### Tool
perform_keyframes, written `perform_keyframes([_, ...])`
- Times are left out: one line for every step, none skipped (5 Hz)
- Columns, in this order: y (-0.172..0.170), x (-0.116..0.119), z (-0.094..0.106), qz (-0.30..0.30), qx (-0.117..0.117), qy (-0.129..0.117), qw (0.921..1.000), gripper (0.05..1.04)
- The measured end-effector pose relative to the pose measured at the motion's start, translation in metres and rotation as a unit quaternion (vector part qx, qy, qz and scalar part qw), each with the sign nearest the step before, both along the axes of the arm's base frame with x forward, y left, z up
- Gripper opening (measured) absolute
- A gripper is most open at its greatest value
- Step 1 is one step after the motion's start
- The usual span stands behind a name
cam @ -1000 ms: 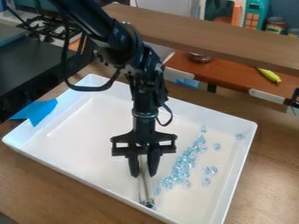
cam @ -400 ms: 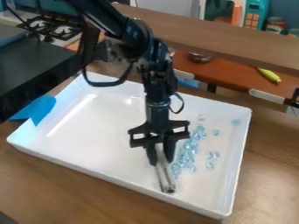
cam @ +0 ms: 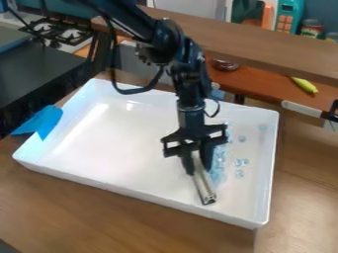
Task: Sweep into pile
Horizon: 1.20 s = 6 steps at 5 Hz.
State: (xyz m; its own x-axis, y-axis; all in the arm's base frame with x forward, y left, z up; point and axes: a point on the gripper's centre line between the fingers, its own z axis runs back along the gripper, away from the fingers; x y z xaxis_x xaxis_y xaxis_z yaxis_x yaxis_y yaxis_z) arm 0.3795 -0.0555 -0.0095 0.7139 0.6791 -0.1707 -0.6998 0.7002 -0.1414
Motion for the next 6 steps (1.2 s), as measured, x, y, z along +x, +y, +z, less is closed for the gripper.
perform_keyframes([-0.002,0.013,0.0,0.001,-0.002,-0.01,0.9999,0.354])
perform_keyframes([-0.005,0.026,0.001,0.006,-0.005,-0.02,0.9998,0.354])
perform_keyframes([-0.011,0.033,0.002,-0.003,-0.013,-0.033,0.9994,0.354])
perform_keyframes([-0.015,0.034,0.003,-0.037,-0.026,-0.059,0.9972,0.354])
perform_keyframes([-0.007,0.016,0.011,-0.079,-0.032,-0.074,0.9936,0.354])
perform_keyframes([0.018,0.007,0.042,-0.092,-0.038,-0.101,0.9899,0.354])
